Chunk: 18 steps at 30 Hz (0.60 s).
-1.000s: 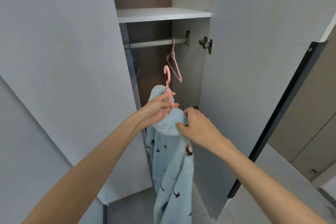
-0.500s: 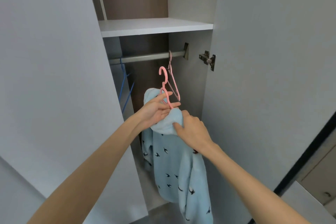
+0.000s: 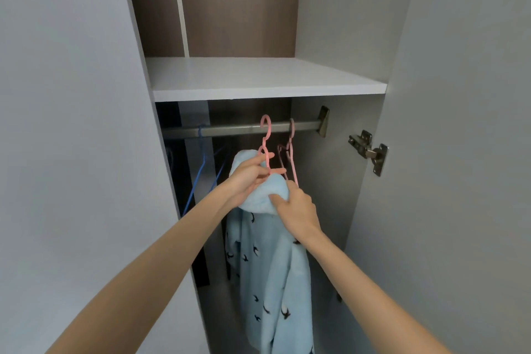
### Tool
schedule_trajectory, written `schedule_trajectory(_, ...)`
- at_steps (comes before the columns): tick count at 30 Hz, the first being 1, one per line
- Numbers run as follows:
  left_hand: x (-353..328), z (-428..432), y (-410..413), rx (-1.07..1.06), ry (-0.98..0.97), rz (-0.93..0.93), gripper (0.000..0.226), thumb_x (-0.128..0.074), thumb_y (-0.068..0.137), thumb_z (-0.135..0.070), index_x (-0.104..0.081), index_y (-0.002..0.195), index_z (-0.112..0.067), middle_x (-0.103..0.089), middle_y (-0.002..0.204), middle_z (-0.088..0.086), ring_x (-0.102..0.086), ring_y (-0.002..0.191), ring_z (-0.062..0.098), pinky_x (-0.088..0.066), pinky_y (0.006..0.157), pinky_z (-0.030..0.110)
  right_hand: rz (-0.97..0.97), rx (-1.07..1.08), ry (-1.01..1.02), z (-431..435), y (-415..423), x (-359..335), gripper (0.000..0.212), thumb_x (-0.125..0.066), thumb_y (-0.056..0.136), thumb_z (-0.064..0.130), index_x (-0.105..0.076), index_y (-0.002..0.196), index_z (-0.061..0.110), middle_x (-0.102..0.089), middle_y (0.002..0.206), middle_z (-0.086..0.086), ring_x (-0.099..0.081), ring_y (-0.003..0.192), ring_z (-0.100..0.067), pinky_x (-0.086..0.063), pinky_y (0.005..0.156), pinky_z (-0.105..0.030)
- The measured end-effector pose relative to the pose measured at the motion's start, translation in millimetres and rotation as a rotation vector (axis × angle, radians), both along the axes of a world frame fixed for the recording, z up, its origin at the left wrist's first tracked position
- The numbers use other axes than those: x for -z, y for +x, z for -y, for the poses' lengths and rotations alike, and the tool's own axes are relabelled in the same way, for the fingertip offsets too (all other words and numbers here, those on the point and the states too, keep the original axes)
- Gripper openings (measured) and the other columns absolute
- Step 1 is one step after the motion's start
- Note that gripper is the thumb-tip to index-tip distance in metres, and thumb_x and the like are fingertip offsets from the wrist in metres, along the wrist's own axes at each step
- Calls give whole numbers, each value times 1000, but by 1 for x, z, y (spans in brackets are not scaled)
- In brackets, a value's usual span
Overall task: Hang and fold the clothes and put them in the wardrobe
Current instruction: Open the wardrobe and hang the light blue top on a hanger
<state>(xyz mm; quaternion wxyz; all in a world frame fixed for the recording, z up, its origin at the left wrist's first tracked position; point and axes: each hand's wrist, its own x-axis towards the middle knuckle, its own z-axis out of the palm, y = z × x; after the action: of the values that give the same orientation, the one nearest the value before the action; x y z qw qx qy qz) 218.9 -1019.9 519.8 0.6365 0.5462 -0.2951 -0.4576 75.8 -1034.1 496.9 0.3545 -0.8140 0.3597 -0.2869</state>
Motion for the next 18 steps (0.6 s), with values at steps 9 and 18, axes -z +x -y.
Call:
schedule_trajectory(9, 0, 52, 36, -54, 54, 45, 43, -39, 99, -2, -44, 137, -20, -68, 108, 12, -61, 111, 25, -45, 102, 38, -19, 29, -19, 49, 51, 5, 35, -52, 94, 27, -51, 126, 12, -63, 109, -6, -59, 95, -22, -45, 76, -30)
schedule_trajectory(18, 32, 66, 43, -101, 101, 248, 45, -49, 97, -6, -42, 140, -17, -69, 96, 1, -57, 115, 24, -43, 100, 30, -168, -11, -22, 69, 70, 29, 41, -52, 95, 26, -45, 132, 10, -62, 116, -9, -59, 103, -24, -43, 76, -27)
